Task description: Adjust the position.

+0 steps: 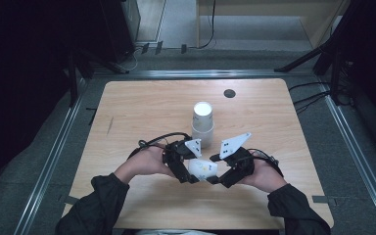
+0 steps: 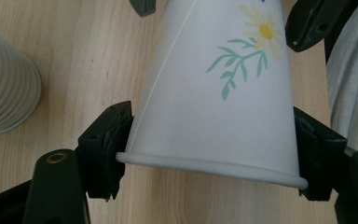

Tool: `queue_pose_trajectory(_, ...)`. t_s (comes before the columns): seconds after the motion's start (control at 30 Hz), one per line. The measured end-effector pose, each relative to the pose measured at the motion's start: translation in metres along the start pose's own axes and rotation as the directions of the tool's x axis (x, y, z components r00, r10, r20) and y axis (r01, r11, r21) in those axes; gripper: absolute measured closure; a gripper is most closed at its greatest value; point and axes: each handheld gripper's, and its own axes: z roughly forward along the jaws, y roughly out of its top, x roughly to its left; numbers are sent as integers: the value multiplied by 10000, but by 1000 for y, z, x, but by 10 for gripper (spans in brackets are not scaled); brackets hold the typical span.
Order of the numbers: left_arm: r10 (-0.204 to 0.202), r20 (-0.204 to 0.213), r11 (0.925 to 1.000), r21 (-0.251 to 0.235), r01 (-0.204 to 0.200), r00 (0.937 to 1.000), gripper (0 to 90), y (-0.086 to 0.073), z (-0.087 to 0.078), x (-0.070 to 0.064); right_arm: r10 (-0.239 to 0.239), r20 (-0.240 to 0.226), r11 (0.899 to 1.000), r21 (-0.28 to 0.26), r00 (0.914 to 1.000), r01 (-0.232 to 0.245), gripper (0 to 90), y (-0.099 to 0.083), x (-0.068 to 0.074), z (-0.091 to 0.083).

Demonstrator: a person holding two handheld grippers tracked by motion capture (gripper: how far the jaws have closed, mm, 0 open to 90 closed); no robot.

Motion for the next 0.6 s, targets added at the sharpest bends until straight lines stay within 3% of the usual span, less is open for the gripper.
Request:
queue_pose_trajectory(0.27, 26, -43, 10000, 49, -26, 10000, 250, 1, 3, -2, -340, -38, 9987, 378, 9994, 342, 311, 3, 2, 14)
queue_pose_trajectory(0.6, -117, -92, 9996, -247, 114, 9999, 223, 0, 1, 0, -355, -47, 9988, 343, 9994, 356, 346, 5, 2, 10)
